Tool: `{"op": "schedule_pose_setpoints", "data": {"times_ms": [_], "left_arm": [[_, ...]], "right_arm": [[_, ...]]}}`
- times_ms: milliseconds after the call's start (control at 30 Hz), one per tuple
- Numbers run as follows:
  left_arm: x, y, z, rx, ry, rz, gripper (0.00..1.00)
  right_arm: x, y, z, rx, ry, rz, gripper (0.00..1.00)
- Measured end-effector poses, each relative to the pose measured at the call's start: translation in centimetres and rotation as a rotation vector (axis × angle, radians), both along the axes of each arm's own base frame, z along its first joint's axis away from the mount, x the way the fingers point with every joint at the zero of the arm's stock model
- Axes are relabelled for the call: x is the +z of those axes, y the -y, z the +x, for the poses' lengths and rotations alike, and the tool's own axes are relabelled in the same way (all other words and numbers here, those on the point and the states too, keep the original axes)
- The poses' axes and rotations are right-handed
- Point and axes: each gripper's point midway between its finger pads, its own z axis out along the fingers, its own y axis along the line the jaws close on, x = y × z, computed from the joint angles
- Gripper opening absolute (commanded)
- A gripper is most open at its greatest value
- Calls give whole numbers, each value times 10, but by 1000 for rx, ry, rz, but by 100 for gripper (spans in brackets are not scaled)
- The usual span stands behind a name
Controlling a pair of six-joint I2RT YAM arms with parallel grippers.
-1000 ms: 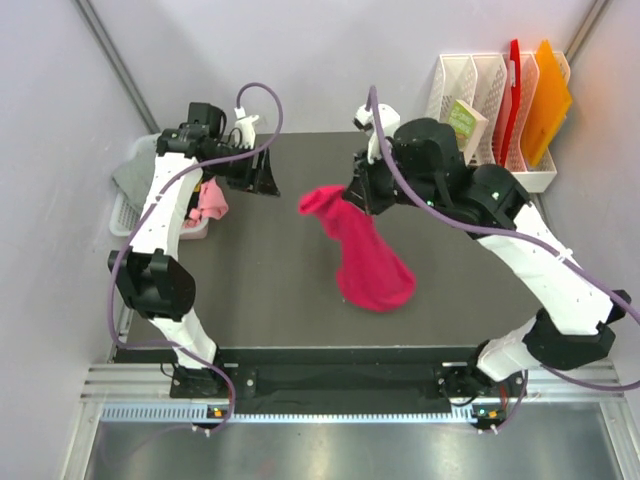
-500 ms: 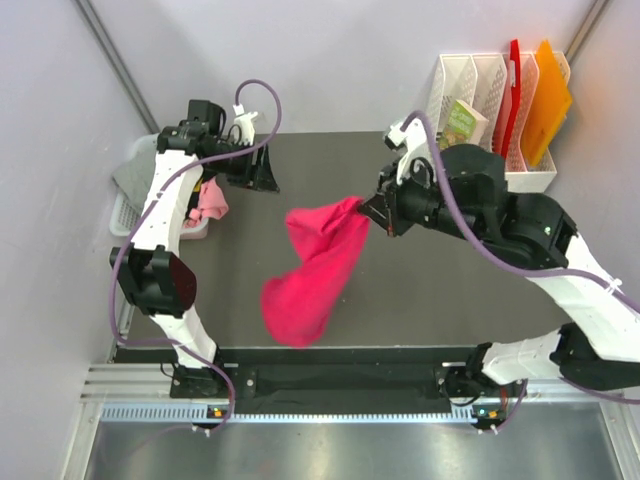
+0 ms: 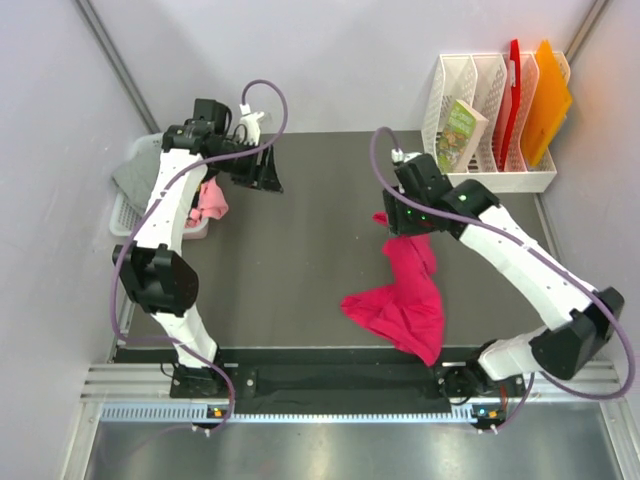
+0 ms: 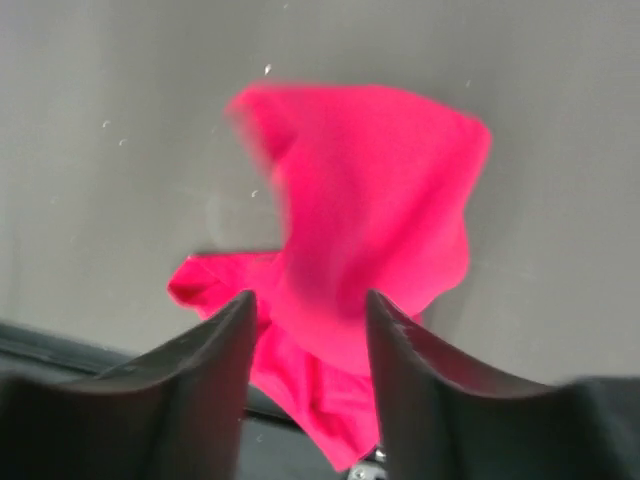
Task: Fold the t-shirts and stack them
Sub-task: Flatten out the tshirt
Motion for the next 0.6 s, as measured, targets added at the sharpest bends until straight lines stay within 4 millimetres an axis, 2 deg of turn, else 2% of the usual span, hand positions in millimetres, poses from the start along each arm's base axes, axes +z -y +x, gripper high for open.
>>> {"op": "schedule_pose_setpoints", "data": {"times_ms": [33,100,233,300,400,467,600], "left_arm": [[0,2,-1,-9,4,4,62],[-2,9,-4,-38,15,19,62],[-6,29,-13,-128,46,63,62],[-8,41,-20,-180,61,85,62],[-10,54,-27,-226,71,100,61],[-14,54,-25,-220,59,103,60],[-35,39,3,-136,-35,67,57]], "right_arm": [[-4,-1,4,-9,-5,-8,94],[-11,-4,14,-15,-21,-37,94],[-11,-14,35,-24,-21,-67,89],[-10,-15,30,-6,-27,-75,82],[0,-23,1,82,-55,-40,77],[9,-34,-28,172,-80,5,78],[16,-59,-87,371,-140,39,74]]}}
